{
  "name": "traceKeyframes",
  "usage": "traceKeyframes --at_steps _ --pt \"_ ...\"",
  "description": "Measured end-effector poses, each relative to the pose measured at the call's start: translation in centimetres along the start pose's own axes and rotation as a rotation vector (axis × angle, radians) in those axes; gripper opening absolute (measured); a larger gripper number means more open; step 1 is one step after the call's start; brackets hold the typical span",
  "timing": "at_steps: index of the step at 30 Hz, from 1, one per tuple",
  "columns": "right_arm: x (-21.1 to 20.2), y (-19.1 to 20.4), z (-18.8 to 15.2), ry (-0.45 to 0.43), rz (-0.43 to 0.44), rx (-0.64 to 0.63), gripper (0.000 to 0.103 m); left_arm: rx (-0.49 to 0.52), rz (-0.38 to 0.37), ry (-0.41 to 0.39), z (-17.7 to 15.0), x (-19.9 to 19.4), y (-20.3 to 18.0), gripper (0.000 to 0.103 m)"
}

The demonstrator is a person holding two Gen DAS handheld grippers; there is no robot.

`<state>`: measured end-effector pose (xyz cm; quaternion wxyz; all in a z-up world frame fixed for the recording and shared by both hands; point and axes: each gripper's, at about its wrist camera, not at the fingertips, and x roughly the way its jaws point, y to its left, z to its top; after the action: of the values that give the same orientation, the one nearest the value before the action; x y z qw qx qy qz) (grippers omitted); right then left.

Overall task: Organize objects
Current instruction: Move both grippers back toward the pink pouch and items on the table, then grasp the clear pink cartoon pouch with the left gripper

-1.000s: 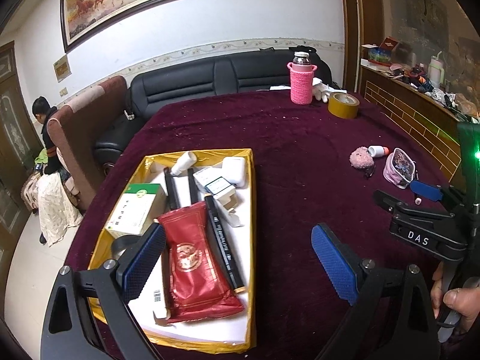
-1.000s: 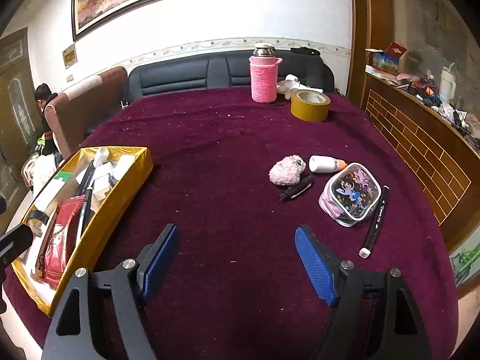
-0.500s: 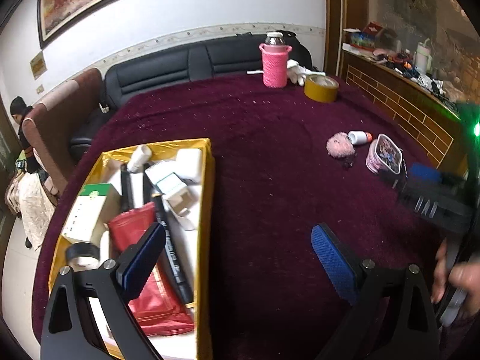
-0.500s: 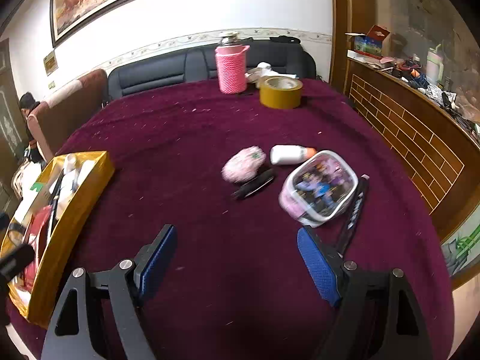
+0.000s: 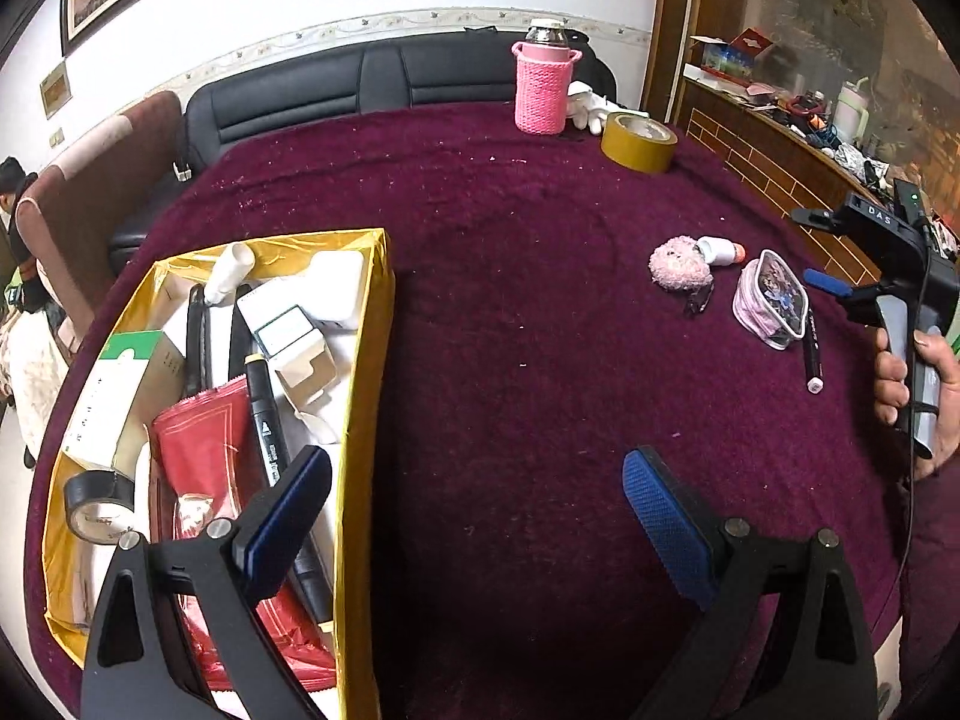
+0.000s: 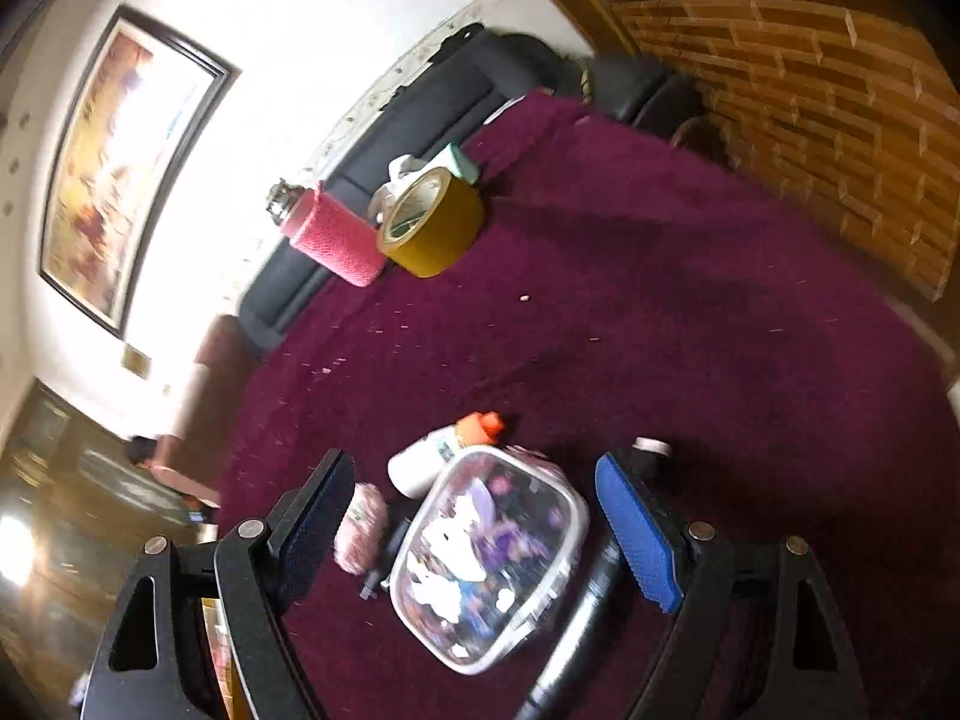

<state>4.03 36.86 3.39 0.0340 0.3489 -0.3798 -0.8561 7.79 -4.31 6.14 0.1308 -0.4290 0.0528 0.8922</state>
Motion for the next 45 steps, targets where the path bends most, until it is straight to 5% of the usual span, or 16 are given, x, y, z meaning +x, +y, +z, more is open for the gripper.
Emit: traceKeyframes --at_steps 7,10,14,20,25,28,31,39,42,43,45 --pt "3.4 1.4 0.1 0.089 0.016 -0.069 0.088 -0.004 -0.020 0.014 0.2 0.6 -0.1 0.097" --pt "4.5 2.3 -1.6 0.218 0.152 -0.118 0.088 -0.009 -0.030 0.021 0.3 1.0 -0.2 0.097" --pt "5.6 5.2 -5.0 0.438 0.444 -0.196 0.088 -0.041 -0.073 0.051 0.4 1.9 -0.4 0.097" --pt "4.1 3.3 -4.0 0.303 0.396 -0.116 0.088 -0.039 -0.152 0.074 1.2 3.1 -2.8 0.097" --pt "1.4 0.3 -1.9 0.161 0.423 -0.009 0.091 0.079 -0.190 0.043 2.3 4.3 -8.4 0.097" --pt "-0.3 -0.6 -1.2 0.089 0.358 -0.005 0.093 0.159 -0.160 0.039 2.7 6.0 -11.7 0.097" --pt "-0.8 -1.1 -0.8 0.073 0.313 -0.001 0.093 0.244 -0.108 0.036 2.8 7.8 -14.4 0.097" --pt "-0.4 -1.2 -0.9 0.075 0.267 0.012 0.093 0.417 -0.128 0.010 1.7 8.9 -19.1 0.099" --pt "-0.1 -1.1 -1.0 0.071 0.248 0.006 0.093 0.405 -0.212 0.035 1.2 9.3 -19.2 0.057" --pt "0.0 -1.1 -1.1 0.072 0.242 0.004 0.093 0.386 -0.245 0.049 1.5 9.2 -19.0 0.030" --pt "0.1 -1.2 -1.2 0.073 0.225 0.001 0.093 0.366 -0.217 0.040 1.8 9.0 -18.3 0.024"
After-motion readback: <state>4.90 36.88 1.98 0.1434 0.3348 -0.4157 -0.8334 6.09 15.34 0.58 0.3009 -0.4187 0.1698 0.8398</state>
